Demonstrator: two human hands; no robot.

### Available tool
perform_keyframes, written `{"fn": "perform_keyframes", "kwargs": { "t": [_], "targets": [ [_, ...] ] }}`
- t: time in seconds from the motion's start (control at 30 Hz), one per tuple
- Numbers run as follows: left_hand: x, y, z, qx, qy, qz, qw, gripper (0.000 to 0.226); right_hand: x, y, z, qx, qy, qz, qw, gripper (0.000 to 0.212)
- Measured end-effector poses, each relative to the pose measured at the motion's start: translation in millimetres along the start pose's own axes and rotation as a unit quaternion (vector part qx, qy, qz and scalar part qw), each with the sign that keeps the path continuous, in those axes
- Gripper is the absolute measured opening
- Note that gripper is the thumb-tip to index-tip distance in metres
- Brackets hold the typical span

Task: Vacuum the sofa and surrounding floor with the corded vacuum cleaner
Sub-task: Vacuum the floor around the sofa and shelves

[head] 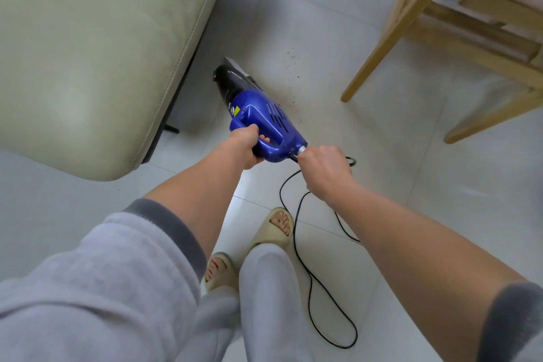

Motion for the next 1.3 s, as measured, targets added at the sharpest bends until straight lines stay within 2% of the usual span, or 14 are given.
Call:
{"fn": "perform_keyframes", "kwargs": {
  "t": [0.3, 0.5, 0.6, 0.77, 1.0, 1.3],
  "targets": [
    [-31.0, 27.8, -12.9, -0.024, -0.004, 0.003, 1.0, 0.034, 2.4, 30.9, -27.8, -0.021, 0.011, 0.031, 0.999, 0.028],
    [-53.2, 37.4, -10.9, -0.034, -0.009, 0.011, 0.999, 0.014, 7.7, 56.8, -32.0, -0.012, 0.028, 0.019, 0.999, 0.024],
    [-58.5, 30.4, -2.6, -0.024, -0.016, 0.028, 0.999, 0.016, 9.4, 66.7, -26.0, -0.004, 0.035, 0.025, 0.999, 0.024],
    [-66.4, 2.5, 10.9, 0.003, -0.022, 0.045, 0.999, 0.015, 2.6, 73.2, 2.4, 0.023, 0.002, 0.027, 0.999, 0.025],
    [-75.0, -23.4, 16.7, 0.001, -0.022, 0.055, 0.998, 0.02, -10.6, 79.7, 25.9, 0.044, -0.007, 0.017, 0.999, 0.02],
    [-82.9, -31.7, 21.4, 0.001, -0.022, 0.08, 0.997, 0.004, -13.3, 83.6, 34.7, 0.047, -0.015, 0.048, 0.998, 0.021]
  ]
}}
Point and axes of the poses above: each hand's wrist, its own z-axis towards the middle knuckle, its own x-axis out of the palm, y = z × x, the point moved 7 cm from there along z, towards the middle knuckle, and after that the axes turned 4 degrees about -x, right-handed, at the moved point
